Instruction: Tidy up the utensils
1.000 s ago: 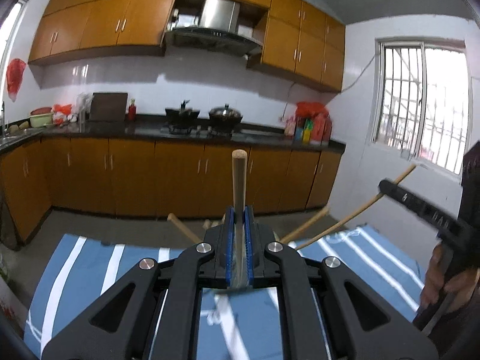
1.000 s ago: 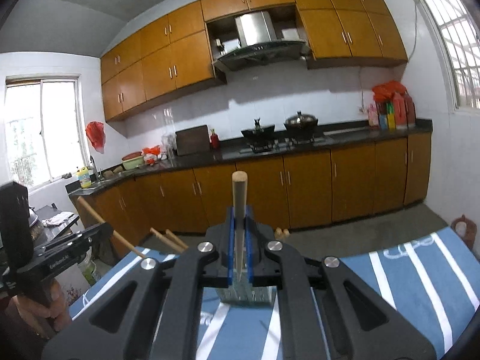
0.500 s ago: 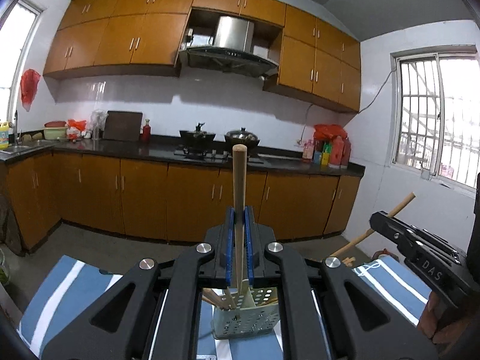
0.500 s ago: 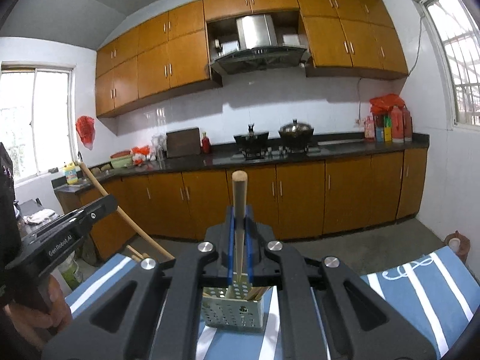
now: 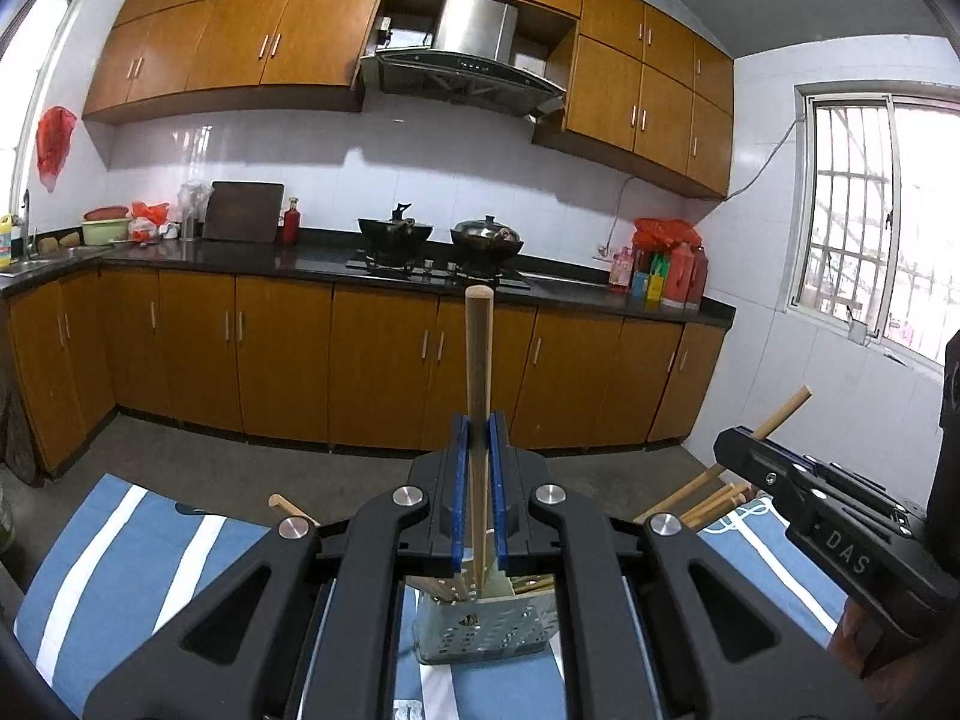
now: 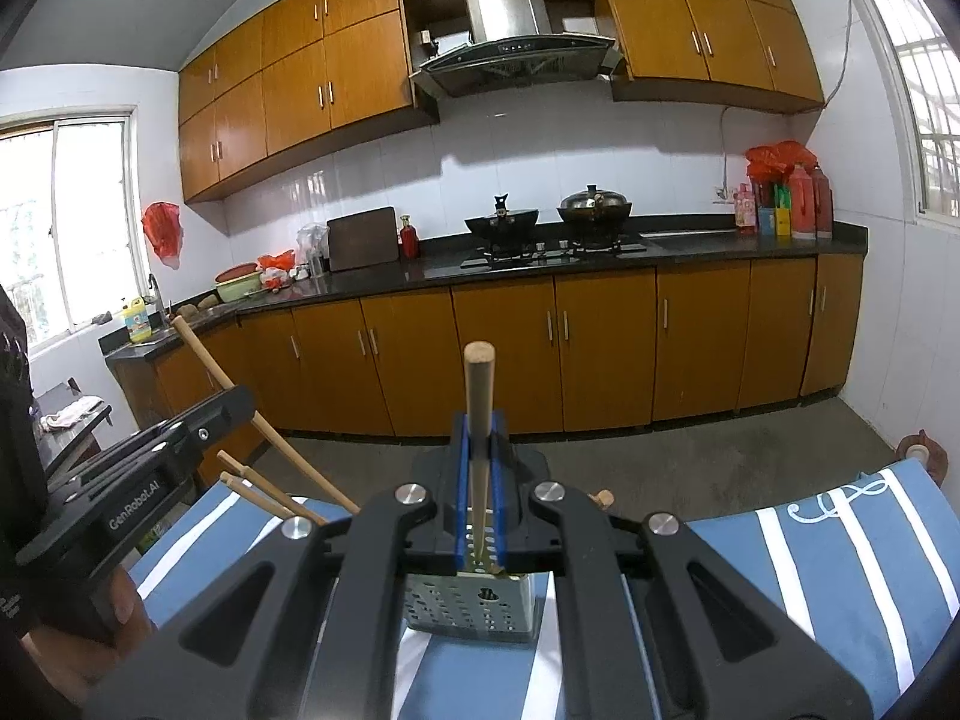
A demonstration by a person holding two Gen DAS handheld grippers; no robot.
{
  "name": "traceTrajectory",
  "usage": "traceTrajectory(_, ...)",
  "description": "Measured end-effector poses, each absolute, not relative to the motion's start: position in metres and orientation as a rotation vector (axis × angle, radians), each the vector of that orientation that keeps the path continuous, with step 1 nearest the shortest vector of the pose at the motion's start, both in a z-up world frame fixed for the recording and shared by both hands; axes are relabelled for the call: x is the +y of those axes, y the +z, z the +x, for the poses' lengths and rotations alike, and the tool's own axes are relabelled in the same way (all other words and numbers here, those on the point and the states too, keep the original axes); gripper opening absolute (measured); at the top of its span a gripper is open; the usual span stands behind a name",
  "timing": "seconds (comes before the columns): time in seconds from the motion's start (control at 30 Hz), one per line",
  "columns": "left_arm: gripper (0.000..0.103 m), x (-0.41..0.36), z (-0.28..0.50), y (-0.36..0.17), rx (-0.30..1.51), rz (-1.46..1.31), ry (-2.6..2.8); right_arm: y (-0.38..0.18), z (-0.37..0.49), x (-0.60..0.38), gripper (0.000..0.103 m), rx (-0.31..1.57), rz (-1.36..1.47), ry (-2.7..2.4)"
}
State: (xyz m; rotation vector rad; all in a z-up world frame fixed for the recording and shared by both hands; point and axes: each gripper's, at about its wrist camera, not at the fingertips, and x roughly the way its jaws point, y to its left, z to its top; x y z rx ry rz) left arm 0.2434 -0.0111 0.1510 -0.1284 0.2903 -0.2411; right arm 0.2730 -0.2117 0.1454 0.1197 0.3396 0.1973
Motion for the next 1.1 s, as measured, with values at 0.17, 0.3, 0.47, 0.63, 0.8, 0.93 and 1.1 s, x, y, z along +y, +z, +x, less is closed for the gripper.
traceTrajectory(0.17,0.007,-0.014,0.248,0.149,0.305,-0.123,-0.242,0.144,0.275,-0.208,0.008,0.346,0.116,0.195)
traceTrajectory(0.3,0.008,-0.016,0.25,0.151,0.314,-0.129,-0.238,0.147,0.27,-0.21,0.013,0.334,0.13,0.196)
traceTrajectory(0.47,0.033,-0.01,0.246,0.157,0.294,-0.142,-0.226,0.154,0.26,-0.216,0.016,0.305,0.143,0.192)
traceTrajectory(0.63,0.034,-0.003,0.241,0.162,0.276,-0.151,-0.217,0.156,0.247,-0.222,0.017,0.286,0.147,0.192)
traceTrajectory(0.8,0.035,0.011,0.222,0.164,0.26,-0.145,-0.209,0.155,0.214,-0.222,0.039,0.243,0.12,0.179)
traceTrajectory(0.93,0.054,0.028,0.195,0.157,0.255,-0.132,-0.188,0.151,0.182,-0.221,0.061,0.202,0.091,0.165)
traceTrajectory(1.1,0.082,0.049,0.159,0.144,0.264,-0.125,-0.162,0.139,0.143,-0.216,0.091,0.172,0.064,0.147)
